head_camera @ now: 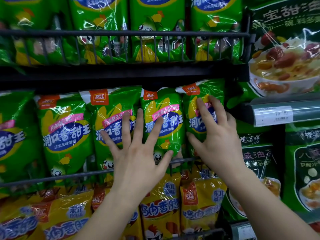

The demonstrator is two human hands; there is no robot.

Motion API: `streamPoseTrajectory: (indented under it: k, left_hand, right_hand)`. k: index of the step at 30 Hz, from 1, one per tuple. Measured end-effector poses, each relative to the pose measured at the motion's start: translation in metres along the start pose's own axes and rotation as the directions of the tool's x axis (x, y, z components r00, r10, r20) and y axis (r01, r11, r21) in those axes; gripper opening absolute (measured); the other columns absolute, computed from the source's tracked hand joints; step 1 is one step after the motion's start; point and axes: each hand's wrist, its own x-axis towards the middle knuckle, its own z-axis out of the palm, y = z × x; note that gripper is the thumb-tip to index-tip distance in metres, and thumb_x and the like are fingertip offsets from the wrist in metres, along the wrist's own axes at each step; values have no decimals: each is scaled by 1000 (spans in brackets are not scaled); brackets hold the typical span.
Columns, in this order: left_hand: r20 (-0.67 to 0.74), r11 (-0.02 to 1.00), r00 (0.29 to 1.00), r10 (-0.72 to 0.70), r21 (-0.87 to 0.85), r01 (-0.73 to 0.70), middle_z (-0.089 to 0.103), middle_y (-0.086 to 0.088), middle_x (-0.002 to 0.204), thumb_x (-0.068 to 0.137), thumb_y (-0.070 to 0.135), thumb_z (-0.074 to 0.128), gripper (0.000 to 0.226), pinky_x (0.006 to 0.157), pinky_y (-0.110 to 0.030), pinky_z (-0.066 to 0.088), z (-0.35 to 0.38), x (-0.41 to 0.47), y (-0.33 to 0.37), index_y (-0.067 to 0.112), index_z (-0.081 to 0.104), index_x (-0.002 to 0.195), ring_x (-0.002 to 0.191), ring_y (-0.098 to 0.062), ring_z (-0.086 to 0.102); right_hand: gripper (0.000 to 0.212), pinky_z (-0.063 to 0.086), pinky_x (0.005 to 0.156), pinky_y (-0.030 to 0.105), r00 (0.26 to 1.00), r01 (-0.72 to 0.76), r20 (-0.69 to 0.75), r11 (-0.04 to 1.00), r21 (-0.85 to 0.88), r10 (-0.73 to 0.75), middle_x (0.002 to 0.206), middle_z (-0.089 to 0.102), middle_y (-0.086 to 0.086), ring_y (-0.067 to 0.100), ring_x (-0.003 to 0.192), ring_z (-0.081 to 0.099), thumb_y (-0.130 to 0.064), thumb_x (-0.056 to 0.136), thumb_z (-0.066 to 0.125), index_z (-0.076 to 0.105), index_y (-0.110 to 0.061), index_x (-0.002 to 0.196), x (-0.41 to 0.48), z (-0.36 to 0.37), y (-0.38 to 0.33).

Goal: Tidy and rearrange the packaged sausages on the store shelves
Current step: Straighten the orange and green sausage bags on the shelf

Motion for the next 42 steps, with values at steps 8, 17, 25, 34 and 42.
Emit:
streamPoseTrajectory:
  k: [8,17,25,34,42]
  left_hand:
    - [-11,1000,1000,4,-9,-4,4,-3,166,86,75,30,77,109,-73,-6,0,0,-4,46,9,154,151,-28,-14]
    - [-21,1000,1000,10,-6,-10,2,-2,166,87,74,31,76,110,-73,-5,2,-1,-7,46,7,154,151,-27,-15]
    - [-11,1000,1000,11,6,-11,5,-3,166,87,73,33,78,109,-75,-4,2,-2,-4,43,10,155,151,-28,-14]
    - [-17,999,1000,20,30,-19,6,-4,166,87,72,31,78,111,-74,-2,0,-4,-4,41,11,156,152,-30,-9]
    - [-67,999,998,14,43,-11,14,-4,164,85,66,41,76,115,-63,10,-9,-11,-13,32,29,152,151,-32,9]
  right_hand:
    - [84,54,82,52,998,-22,52,998,-58,25,162,16,-3,44,127,38,-49,86,61,16,-35,155,-1,-8,-3]
    - [88,59,68,47,994,-13,107,991,-136,28,165,9,-9,39,136,38,-55,87,53,1,-38,156,-12,-7,6]
    - [85,57,61,41,994,-28,98,976,-216,50,166,5,-6,39,140,36,-60,91,43,-5,-33,157,-23,-7,-6]
    - [80,48,95,49,997,-32,66,975,-220,48,163,21,4,35,145,25,-61,89,40,11,-30,158,-44,-15,-9]
    - [66,37,107,48,998,28,-47,997,-70,-32,158,31,9,32,144,29,-49,88,52,44,-19,147,-47,-10,-11]
